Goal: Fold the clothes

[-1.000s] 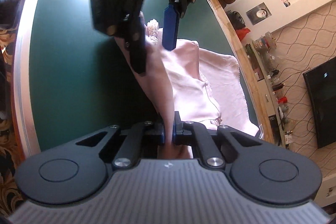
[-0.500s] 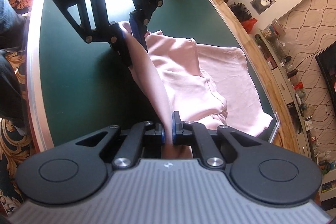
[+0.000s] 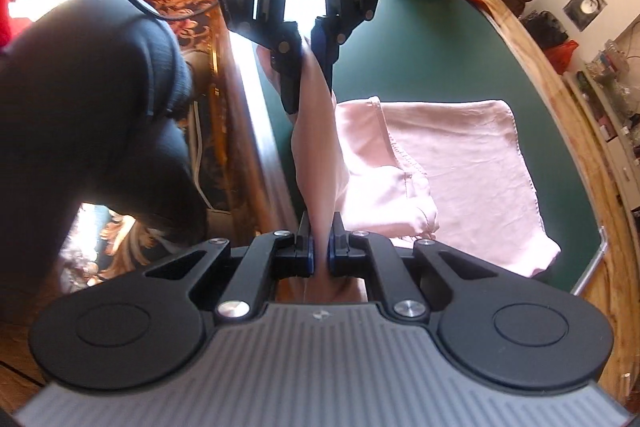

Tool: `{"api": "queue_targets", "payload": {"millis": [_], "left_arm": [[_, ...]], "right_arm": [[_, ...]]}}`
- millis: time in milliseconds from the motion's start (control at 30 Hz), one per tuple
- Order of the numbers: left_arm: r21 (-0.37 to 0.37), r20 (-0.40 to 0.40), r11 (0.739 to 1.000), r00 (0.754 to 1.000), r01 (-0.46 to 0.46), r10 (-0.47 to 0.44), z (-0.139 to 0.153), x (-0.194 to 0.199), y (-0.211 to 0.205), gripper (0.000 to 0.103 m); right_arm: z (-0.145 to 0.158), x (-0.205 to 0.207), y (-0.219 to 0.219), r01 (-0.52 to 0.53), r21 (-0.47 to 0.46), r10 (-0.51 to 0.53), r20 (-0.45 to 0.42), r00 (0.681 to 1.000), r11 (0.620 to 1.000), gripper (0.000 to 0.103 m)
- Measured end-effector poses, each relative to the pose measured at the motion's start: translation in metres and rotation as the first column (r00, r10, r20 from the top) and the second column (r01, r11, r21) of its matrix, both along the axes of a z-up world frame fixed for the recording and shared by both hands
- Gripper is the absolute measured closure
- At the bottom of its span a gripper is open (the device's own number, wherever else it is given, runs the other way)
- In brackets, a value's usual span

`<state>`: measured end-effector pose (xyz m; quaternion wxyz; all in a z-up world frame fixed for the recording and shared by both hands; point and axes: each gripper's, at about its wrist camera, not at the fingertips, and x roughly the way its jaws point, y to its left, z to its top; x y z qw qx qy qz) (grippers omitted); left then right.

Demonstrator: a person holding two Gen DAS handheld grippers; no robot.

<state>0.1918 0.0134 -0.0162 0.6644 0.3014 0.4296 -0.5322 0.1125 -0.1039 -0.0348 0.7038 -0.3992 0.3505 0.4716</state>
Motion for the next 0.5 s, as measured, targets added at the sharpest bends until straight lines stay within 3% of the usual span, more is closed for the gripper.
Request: {"api": "queue_targets", "payload": {"millis": [133, 267, 367, 500], "left_arm": [[-0.013, -0.061, 1.000, 0.998, 0.010, -0.011, 0.019, 0.004, 0.008, 0.085], [-0.019, -0.090, 1.000, 0.996, -0.010, 0.008, 0.031, 0.032, 0.015, 0.086], [-0.025, -0.096, 0.999, 0.995, -0.041, 0.038, 0.030, 0.072, 0.019, 0.086], [-0.034, -0.092, 0.995, 0.992, -0.093, 0.089, 0.016, 0.140, 0.017, 0.086]], "right_arm": [[0.033, 0.013, -0.006, 0.012, 0.071, -0.003, -0.131, 0.991, 0.997, 0.095], [0.055, 0.064, -0.016, 0.064, 0.143, -0.022, -0.281, 0.959, 0.988, 0.095], [0.058, 0.123, -0.025, 0.141, 0.181, -0.059, -0.396, 0.916, 0.973, 0.095], [0.035, 0.205, -0.041, 0.261, 0.196, -0.124, -0.526, 0.842, 0.945, 0.095]]}}
